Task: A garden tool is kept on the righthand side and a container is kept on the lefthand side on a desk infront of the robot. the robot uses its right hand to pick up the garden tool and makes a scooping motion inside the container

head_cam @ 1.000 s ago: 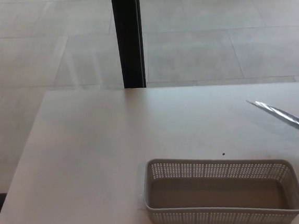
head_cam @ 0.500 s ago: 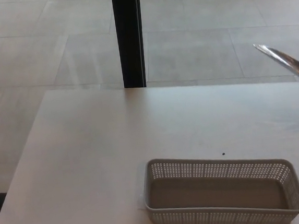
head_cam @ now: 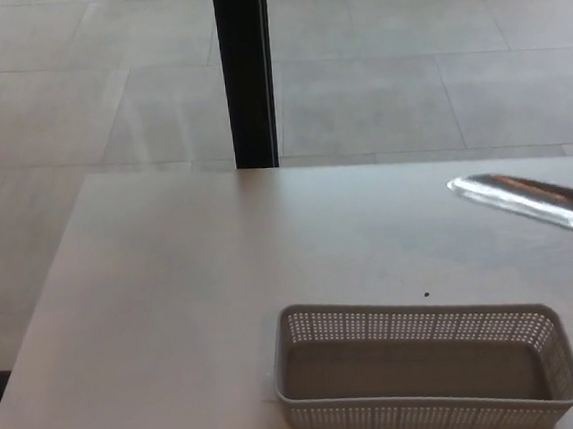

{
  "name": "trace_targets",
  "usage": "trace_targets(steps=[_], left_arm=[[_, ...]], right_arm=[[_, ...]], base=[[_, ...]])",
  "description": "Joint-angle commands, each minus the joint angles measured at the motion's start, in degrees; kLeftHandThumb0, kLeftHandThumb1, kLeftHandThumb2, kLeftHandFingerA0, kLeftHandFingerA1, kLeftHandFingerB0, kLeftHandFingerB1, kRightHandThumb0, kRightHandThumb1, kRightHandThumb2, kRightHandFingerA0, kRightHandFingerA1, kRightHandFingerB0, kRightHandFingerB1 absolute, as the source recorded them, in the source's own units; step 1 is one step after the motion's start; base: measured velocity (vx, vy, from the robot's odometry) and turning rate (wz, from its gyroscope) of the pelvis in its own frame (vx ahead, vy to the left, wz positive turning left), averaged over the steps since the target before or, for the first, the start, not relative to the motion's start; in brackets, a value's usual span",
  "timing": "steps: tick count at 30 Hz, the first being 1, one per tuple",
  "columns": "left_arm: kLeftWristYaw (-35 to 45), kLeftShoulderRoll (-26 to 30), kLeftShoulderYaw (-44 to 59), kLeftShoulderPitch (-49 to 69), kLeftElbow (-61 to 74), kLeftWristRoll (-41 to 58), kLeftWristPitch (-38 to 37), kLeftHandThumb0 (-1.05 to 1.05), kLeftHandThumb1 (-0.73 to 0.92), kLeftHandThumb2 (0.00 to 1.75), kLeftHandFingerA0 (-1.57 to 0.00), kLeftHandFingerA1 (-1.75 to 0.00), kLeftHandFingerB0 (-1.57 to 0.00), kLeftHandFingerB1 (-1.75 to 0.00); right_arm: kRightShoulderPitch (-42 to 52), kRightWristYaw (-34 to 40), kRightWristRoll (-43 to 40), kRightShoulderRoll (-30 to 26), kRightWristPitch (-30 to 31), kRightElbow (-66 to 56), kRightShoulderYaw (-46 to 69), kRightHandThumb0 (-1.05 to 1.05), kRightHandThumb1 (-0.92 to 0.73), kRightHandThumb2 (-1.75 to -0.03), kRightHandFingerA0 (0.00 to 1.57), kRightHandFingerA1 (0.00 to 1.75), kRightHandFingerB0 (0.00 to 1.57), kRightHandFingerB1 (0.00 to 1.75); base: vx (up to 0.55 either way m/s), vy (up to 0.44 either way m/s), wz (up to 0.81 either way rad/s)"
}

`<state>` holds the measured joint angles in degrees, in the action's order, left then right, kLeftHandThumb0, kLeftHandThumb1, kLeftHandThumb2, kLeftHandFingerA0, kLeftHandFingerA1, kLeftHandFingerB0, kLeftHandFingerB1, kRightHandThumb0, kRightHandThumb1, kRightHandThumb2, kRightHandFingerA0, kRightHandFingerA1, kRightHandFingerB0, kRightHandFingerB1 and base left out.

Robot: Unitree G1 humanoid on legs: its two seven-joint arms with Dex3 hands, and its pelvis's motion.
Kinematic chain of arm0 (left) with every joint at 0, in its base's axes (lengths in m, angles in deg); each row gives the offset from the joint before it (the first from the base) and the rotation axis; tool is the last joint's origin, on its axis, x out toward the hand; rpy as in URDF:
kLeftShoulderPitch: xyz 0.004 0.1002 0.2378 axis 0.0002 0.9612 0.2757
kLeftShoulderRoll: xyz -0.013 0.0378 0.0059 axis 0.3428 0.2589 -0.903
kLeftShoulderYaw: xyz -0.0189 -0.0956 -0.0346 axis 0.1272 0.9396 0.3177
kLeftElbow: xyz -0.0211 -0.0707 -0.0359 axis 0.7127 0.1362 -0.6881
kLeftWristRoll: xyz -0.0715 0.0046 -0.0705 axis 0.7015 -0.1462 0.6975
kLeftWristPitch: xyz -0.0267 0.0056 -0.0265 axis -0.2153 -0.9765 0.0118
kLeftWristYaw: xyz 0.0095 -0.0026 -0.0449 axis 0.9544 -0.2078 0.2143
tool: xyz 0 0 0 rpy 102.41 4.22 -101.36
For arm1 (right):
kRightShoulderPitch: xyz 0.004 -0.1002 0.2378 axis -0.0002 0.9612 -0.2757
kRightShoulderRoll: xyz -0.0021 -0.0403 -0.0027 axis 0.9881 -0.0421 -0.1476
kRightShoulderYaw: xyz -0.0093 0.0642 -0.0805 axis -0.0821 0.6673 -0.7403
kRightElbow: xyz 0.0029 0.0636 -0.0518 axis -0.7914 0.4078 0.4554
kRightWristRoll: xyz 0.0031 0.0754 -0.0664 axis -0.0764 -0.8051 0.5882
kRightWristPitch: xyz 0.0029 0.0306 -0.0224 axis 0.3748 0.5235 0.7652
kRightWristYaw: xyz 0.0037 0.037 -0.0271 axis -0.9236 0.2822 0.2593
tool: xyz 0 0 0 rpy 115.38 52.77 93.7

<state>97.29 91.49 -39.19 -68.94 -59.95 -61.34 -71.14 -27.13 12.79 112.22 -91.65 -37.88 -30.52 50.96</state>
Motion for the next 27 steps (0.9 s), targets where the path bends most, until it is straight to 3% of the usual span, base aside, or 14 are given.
trace_targets(steps=[1, 2, 3, 5, 6, 7, 8, 9, 17, 18, 19, 21, 25, 27], left_arm=[[0.2, 1.4, -0.2, 0.9, 0.5, -0.1, -1.3, -1.02, -0.23, 1.45, -1.07, -1.06, -1.0, -1.02], [-0.2, 1.6, -0.4, 0.5, -0.1, -0.4, -0.7, -1.05, -0.2, 1.41, -1.01, -1.06, -0.94, -1.07], [0.1, 1.6, -0.4, 0.5, -0.5, -0.4, -1.1, -1.04, -0.15, 1.37, -1.15, -1.11, -1.04, -1.09], [-0.3, 1.8, -0.4, 0.4, -0.3, -0.4, -1.1, -1.05, -0.16, 1.35, -1.17, -1.07, -1.07, -1.07], [-0.5, 1.9, -0.6, 0.6, 0.4, -0.5, -0.9, -1.05, -0.21, 1.43, -1.04, -1.02, -1.01, -1.06], [-0.4, 1.8, -0.5, 0.7, 0.6, -0.4, -1.1, -1.05, -0.21, 1.42, -1.05, -1.02, -1.03, -1.01], [-0.6, 1.8, -0.3, 0.7, 0.8, -0.2, -0.7, -1.01, -0.22, 1.43, -1.2, -1.1, -1.12, -1.08], [0.0, 1.9, -0.4, 0.7, 0.5, -0.2, -1.0, -1.05, -0.14, 1.38, -1.15, -1.13, -1.08, -1.08], [0.3, 1.9, -0.2, 0.6, 0.5, 0.0, -1.1, -1.05, -0.2, 1.42, -1.11, -0.98, -0.97, -1.05], [0.2, 1.8, 0.0, 0.4, 0.3, 0.2, -0.9, -1.0, -0.21, 1.41, -1.22, -1.08, -1.06, -1.1], [0.7, 2.0, 0.1, 0.6, 0.4, 0.3, -0.8, -1.04, -0.22, 1.43, -1.06, -1.03, -1.0, -1.03], [0.7, 2.0, 0.1, 0.6, 0.5, 0.3, -0.8, -1.04, -0.2, 1.34, -1.16, -1.09, -1.12, -1.04], [0.2, 2.0, 0.0, 0.5, 0.5, 0.1, -1.1, -1.05, -0.24, 1.45, -1.07, -1.04, -1.03, -1.03], [-0.2, 2.3, 0.0, 0.1, 0.4, 0.0, -0.8, -1.01, -0.19, 1.44, -1.19, -1.09, -1.09, -1.06]], right_arm=[[2.9, 9.3, 7.7, -4.2, -2.9, -3.9, -1.4, -0.21, -0.42, -1.01, 0.92, 1.75, 0.69, 1.6], [3.5, 9.8, 9.7, -5.9, -2.3, -5.8, -1.8, -0.22, -0.41, -0.97, 0.92, 1.75, 0.69, 1.61], [3.7, 9.6, 11.6, -7.4, -0.7, -7.1, -2.4, -0.26, -0.47, -0.89, 0.9, 1.75, 0.67, 1.61], [3.0, 12.0, 13.4, -8.7, -0.8, -7.1, -3.0, -0.3, -0.53, -0.83, 0.89, 1.75, 0.66, 1.62], [2.7, 13.5, 15.2, -9.5, 0.2, -7.5, -3.5, -0.29, -0.54, -0.81, 0.88, 1.75, 0.67, 1.6], [2.3, 15.5, 16.4, -10.0, 0.3, -7.3, -4.0, -0.28, -0.51, -0.82, 0.89, 1.75, 0.7, 1.57], [1.5, 17.4, 17.9, -11.1, 0.4, -7.2, -4.4, -0.25, -0.5, -0.84, 0.89, 1.75, 0.72, 1.56], [1.2, 17.8, 18.2, -11.7, 0.3, -7.2, -4.3, -0.23, -0.48, -0.85, 0.89, 1.75, 0.73, 1.55], [-1.7, 22.3, 20.1, -13.4, 0.1, -7.1, -4.5, -0.22, -0.45, -0.91, 0.88, 1.75, 0.73, 1.57], [-2.0, 22.1, 20.3, -13.6, 0.1, -7.1, -4.6, -0.22, -0.43, -0.93, 0.88, 1.75, 0.72, 1.56], [-3.1, 22.3, 21.3, -14.2, 0.9, -7.6, -4.6, -0.24, -0.39, -0.96, 0.89, 1.75, 0.73, 1.55], [-4.1, 22.3, 21.9, -14.9, 0.7, -7.8, -4.7, -0.23, -0.38, -0.96, 0.9, 1.75, 0.74, 1.54], [-6.6, 22.6, 23.0, -16.0, 0.4, -7.4, -5.4, -0.27, -0.51, -0.85, 0.88, 1.73, 0.77, 1.47], [-7.9, 22.1, 23.4, -16.8, 0.5, -7.3, -5.8, -0.29, -0.55, -0.87, 0.9, 1.75, 0.78, 1.46]], base=[[0.0, 0.0, 0.0], [0.0, 0.0, 0.0], [0.0, 0.0, 0.0], [0.0, 0.0, 0.0], [0.0, 0.0, 0.0], [0.0, 0.0, 0.0], [0.0, 0.0, 0.0], [0.0, 0.0, 0.0], [0.0, 0.0, 0.0], [0.0, 0.0, 0.0], [0.0, 0.0, 0.0], [0.0, 0.0, 0.0], [0.0, 0.0, 0.0], [0.0, 0.0, 0.0]])
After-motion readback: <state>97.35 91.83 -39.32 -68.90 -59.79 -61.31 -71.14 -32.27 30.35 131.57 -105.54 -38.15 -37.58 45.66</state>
